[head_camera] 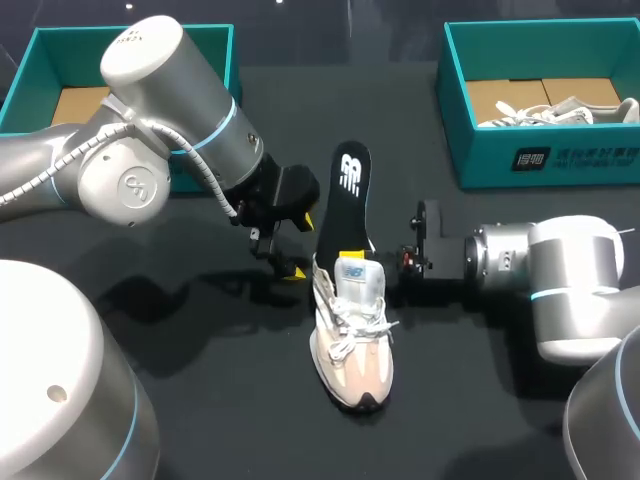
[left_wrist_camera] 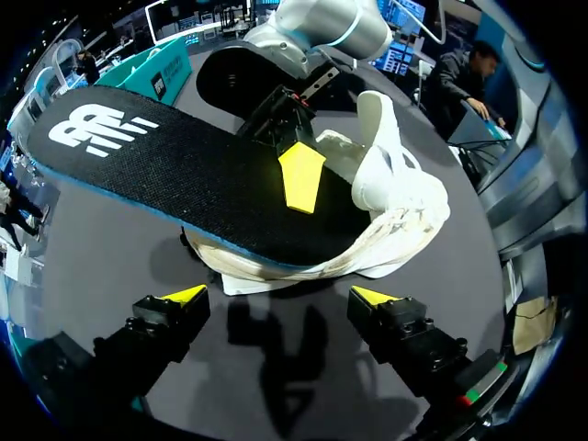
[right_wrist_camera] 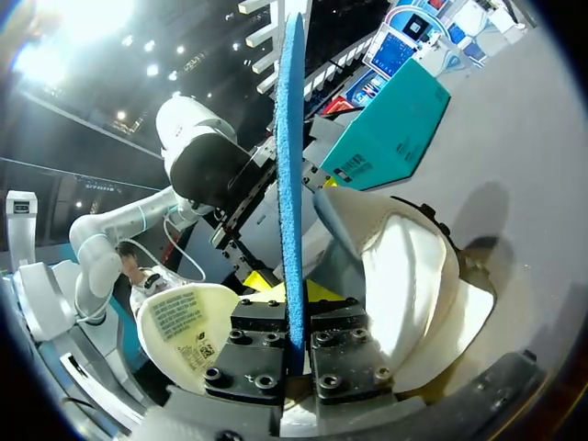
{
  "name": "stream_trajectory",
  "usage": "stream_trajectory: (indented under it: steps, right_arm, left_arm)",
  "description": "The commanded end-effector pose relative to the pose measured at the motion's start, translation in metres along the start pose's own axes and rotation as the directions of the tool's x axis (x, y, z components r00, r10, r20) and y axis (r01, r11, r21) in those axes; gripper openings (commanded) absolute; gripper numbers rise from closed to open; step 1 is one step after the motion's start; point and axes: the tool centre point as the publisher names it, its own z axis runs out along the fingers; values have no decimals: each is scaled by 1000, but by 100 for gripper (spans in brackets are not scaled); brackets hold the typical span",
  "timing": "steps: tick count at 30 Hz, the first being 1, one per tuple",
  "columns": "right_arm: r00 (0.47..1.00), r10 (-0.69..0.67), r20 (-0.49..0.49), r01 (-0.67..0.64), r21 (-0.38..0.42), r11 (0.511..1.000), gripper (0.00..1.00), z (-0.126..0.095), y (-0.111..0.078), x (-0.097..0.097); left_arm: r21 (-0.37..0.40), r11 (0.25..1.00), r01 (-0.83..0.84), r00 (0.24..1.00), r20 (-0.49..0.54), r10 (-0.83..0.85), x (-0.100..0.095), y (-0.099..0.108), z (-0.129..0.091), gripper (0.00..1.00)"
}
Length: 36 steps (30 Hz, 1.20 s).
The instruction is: Take the shoe out of the shoebox, open the shoe tongue, remove and reinsert the insole, then place the shoe into the shoebox
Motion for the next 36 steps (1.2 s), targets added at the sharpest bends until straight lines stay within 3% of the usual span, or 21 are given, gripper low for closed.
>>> stream_trajectory:
  steps: [1, 2, 5, 13, 36]
  right_arm:
    - [1000, -1, -7, 1, -1, 1000, 7, 1, -8, 0]
    - [1000, -3, -8, 3, 0, 1000, 16, 2, -7, 0]
    - [1000, -11, -14, 11, 4, 1000, 19, 4, -5, 3]
    - [999, -38, -16, 38, 21, 999, 16, 6, 2, 11]
    - [993, -118, -21, 119, 71, 990, 26, 8, 31, 17]
  left_arm:
    - [-2, 1000, -1, 1000, 0, 1, 0, 0, 0, 100]
    - [-2, 1000, -1, 1000, 0, 1, 0, 0, 0, 100]
    - [-2, 1000, -1, 1000, 0, 1, 0, 0, 0, 100]
    - [-2, 1000, -1, 1000, 0, 1, 0, 0, 0, 100]
    - [-2, 1000, -1, 1000, 0, 1, 0, 0, 0, 100]
